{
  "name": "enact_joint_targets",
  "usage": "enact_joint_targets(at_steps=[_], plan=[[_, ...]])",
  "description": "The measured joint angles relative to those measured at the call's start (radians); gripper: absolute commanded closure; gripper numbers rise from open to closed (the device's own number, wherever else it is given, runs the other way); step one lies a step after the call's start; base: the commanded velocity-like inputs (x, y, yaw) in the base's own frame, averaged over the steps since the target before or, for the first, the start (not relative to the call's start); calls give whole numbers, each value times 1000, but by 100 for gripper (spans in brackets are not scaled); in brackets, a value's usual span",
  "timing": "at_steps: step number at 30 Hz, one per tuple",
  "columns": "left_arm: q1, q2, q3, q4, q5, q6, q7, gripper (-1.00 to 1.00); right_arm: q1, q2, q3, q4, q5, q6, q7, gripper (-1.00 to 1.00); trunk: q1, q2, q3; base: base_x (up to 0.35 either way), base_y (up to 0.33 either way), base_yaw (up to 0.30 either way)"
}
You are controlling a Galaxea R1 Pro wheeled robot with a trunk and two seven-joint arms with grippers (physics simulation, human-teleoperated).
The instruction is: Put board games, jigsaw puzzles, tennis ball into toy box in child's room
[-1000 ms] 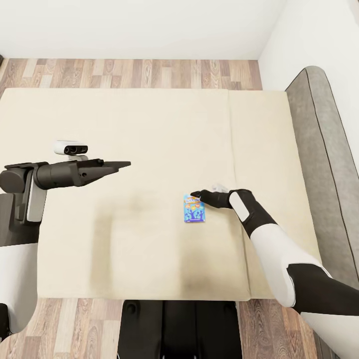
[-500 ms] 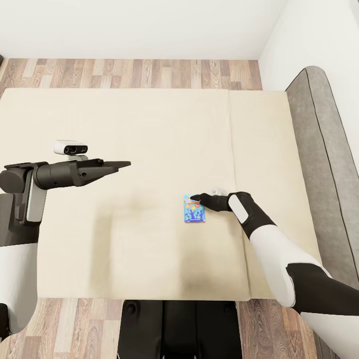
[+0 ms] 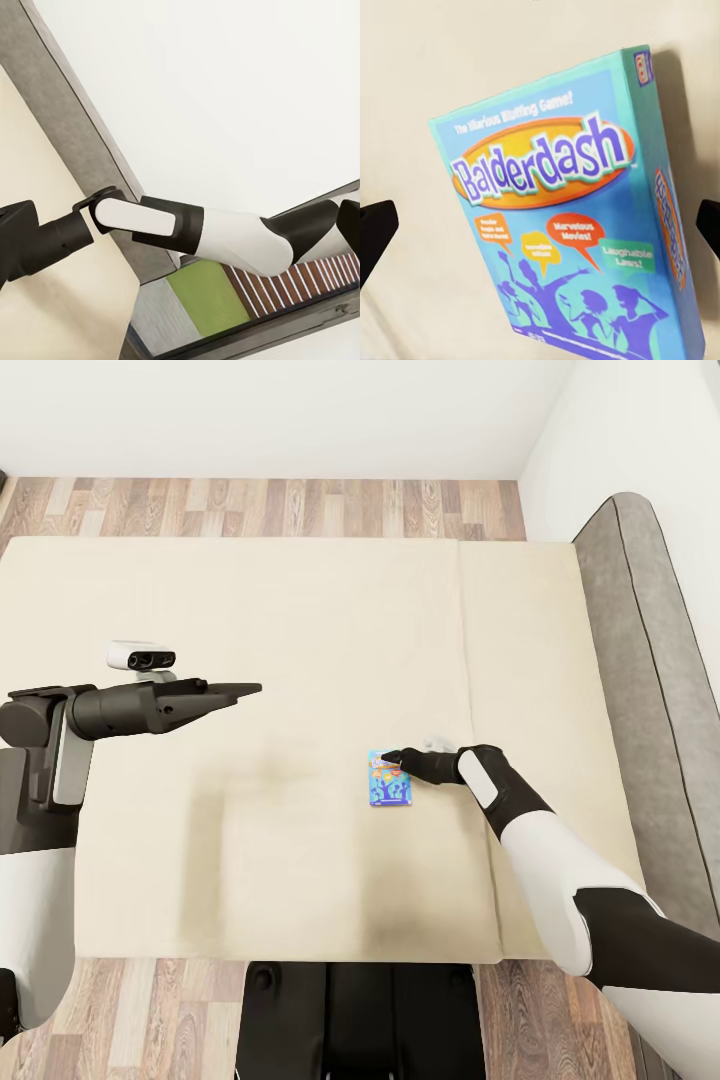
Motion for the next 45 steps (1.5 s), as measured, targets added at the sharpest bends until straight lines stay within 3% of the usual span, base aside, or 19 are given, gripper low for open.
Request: enact_joint_targets(at_steps=[45], plan=[[0, 1, 5, 0, -1, 4, 0, -100, 0, 3, -1, -4, 0, 0, 1, -100, 0, 0, 0, 0, 0, 0]])
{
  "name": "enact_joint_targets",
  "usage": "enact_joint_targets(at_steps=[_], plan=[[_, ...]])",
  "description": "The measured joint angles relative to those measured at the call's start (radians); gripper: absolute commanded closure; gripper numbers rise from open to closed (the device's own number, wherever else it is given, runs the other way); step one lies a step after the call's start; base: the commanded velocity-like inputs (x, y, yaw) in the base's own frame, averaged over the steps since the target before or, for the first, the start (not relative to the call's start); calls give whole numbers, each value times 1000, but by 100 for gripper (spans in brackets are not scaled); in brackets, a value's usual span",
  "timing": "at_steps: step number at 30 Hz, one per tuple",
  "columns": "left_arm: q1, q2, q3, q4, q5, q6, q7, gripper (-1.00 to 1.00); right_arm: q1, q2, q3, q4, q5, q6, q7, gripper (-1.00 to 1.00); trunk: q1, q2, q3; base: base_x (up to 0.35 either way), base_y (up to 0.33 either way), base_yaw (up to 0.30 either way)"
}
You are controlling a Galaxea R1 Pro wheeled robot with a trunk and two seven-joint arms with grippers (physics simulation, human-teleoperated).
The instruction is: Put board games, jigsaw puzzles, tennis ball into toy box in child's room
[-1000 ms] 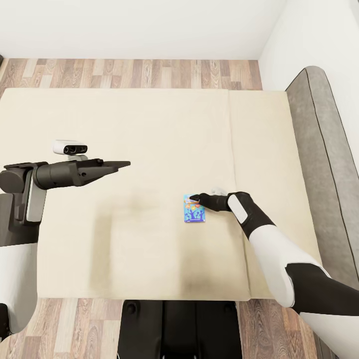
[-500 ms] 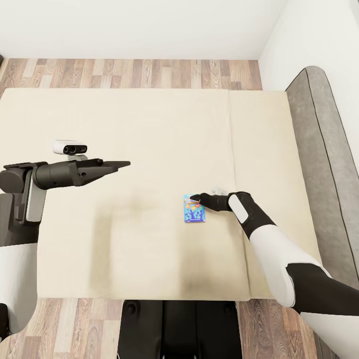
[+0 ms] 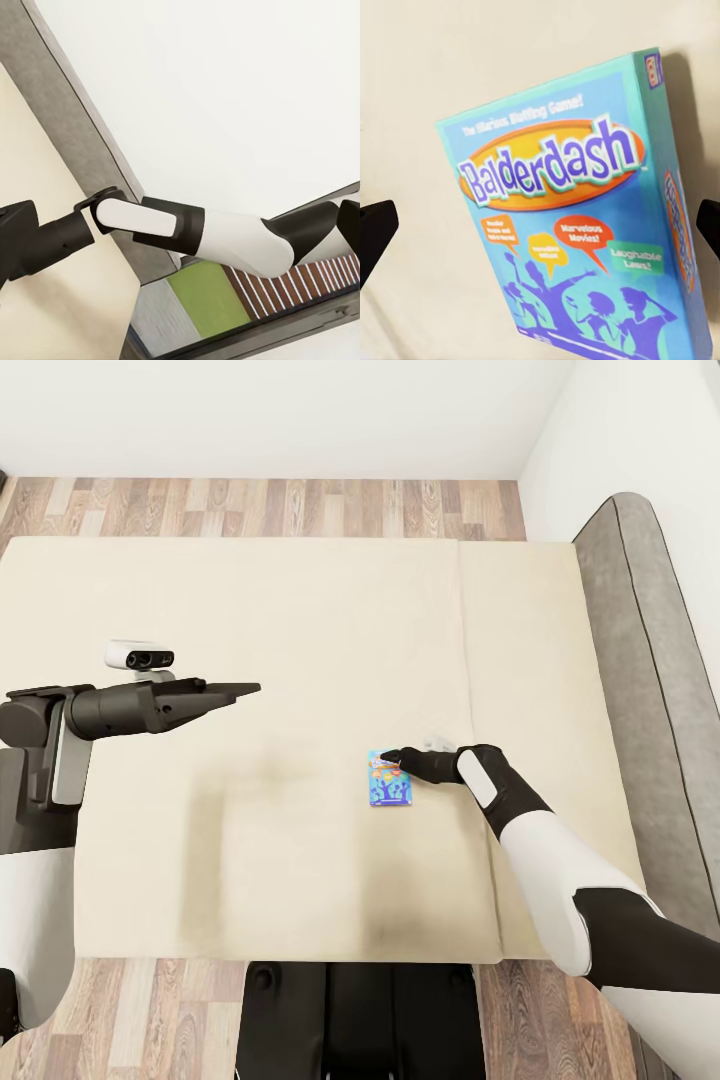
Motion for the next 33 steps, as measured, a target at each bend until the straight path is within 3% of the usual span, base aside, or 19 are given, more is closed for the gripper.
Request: enact_joint_targets(at_steps=[14, 33], plan=[[0, 0, 0, 0, 0, 1, 0, -100, 0, 2, 0, 0, 0, -1, 0, -100, 0, 0, 0, 0, 176, 0], [0, 0, 0, 1, -2, 1, 0, -100, 0, 3, 0, 0, 0, -1, 0, -100, 0, 0, 0, 0, 52, 0]])
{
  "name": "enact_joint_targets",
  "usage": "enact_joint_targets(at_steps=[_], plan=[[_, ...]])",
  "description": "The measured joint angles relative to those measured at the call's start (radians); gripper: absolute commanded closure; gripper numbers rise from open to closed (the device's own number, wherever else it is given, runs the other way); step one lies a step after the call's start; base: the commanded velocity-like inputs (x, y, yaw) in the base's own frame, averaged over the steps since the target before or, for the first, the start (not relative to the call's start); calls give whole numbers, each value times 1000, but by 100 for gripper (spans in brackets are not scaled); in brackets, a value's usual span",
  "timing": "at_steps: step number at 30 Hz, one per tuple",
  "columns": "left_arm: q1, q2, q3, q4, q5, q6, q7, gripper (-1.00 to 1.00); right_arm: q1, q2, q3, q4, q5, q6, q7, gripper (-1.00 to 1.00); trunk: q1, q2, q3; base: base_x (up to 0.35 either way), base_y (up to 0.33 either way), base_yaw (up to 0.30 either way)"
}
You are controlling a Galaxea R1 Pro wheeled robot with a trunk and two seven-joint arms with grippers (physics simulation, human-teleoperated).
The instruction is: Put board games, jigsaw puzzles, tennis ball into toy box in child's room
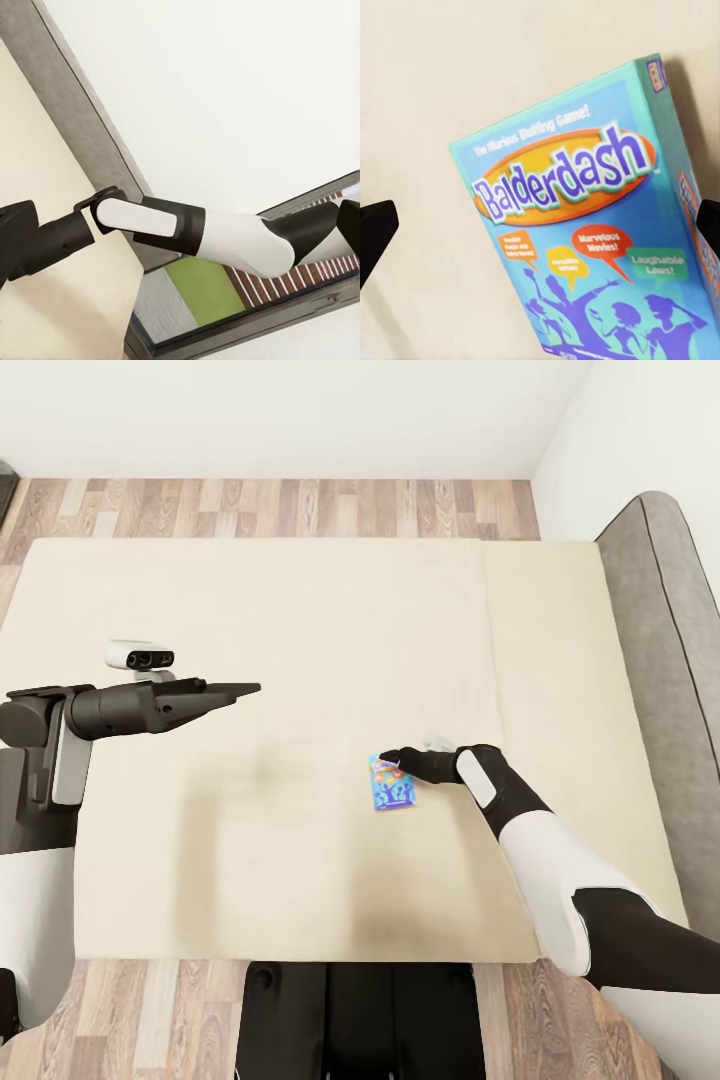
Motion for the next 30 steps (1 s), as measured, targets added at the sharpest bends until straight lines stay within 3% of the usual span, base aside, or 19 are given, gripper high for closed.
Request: enact_joint_targets(at_steps=[30], plan=[[0, 0, 1, 1, -2, 2, 0, -100, 0, 1, 0, 1, 0, 0, -1, -100, 0, 0, 0, 0, 79, 0]])
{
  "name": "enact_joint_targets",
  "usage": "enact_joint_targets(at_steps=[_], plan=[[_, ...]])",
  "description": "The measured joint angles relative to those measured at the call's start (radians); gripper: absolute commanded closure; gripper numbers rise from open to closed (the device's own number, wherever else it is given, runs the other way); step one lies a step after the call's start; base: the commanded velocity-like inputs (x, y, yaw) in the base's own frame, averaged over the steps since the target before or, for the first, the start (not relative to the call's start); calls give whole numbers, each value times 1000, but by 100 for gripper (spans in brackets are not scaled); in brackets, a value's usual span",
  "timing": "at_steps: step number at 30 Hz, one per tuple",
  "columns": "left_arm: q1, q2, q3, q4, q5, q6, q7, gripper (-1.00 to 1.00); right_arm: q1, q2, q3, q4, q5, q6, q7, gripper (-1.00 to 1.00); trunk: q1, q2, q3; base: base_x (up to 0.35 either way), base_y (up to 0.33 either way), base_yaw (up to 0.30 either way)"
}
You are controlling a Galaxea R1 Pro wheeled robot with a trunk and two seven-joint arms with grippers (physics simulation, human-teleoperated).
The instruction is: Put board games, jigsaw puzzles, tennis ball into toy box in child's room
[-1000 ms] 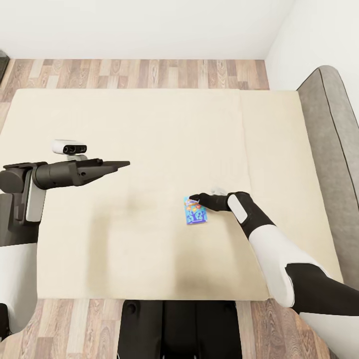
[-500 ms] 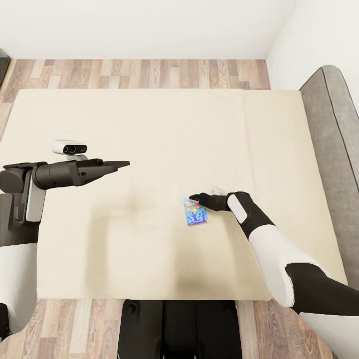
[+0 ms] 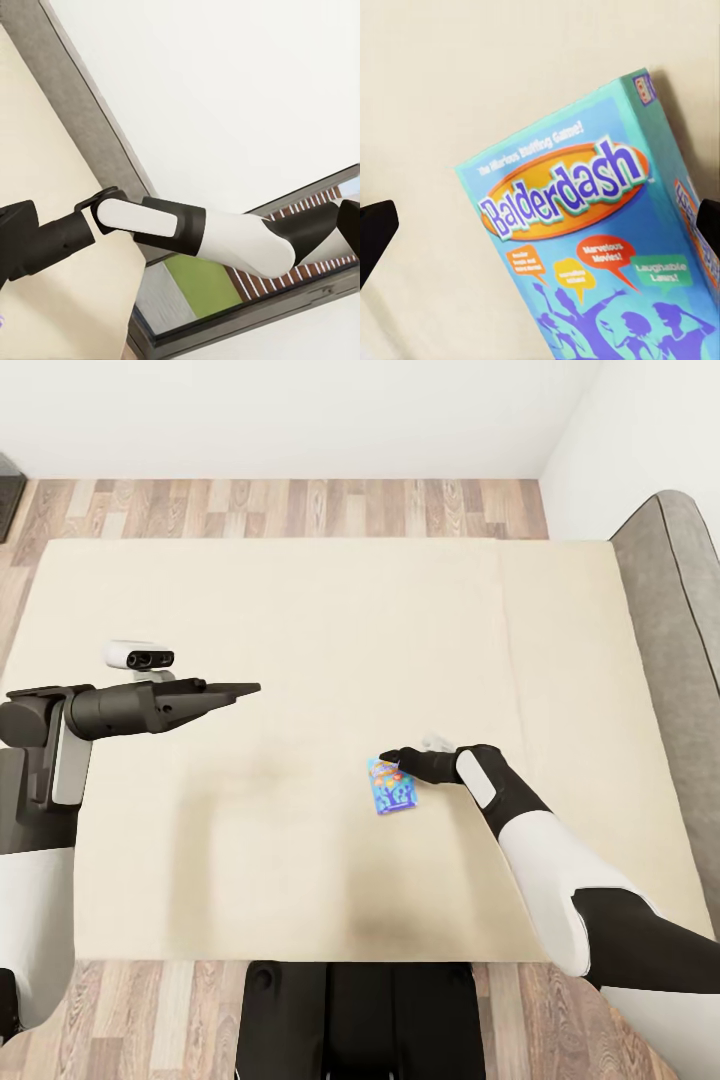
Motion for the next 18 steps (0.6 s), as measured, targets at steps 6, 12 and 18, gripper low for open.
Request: enact_joint_targets(at_steps=[6, 12, 18], plan=[[0, 0, -1, 0, 0, 0, 0, -100, 0, -1, 0, 0, 0, 0, 0, -100, 0, 0, 0, -86, 138, 0], [0, 0, -1, 0, -2, 0, 1, -100, 0, -3, 0, 0, 1, 0, 0, -100, 0, 0, 0, -25, 103, 0], [0, 0, -2, 0, -2, 0, 1, -100, 0, -3, 0, 0, 0, 0, 0, -100, 0, 0, 0, -3, 88, 0]])
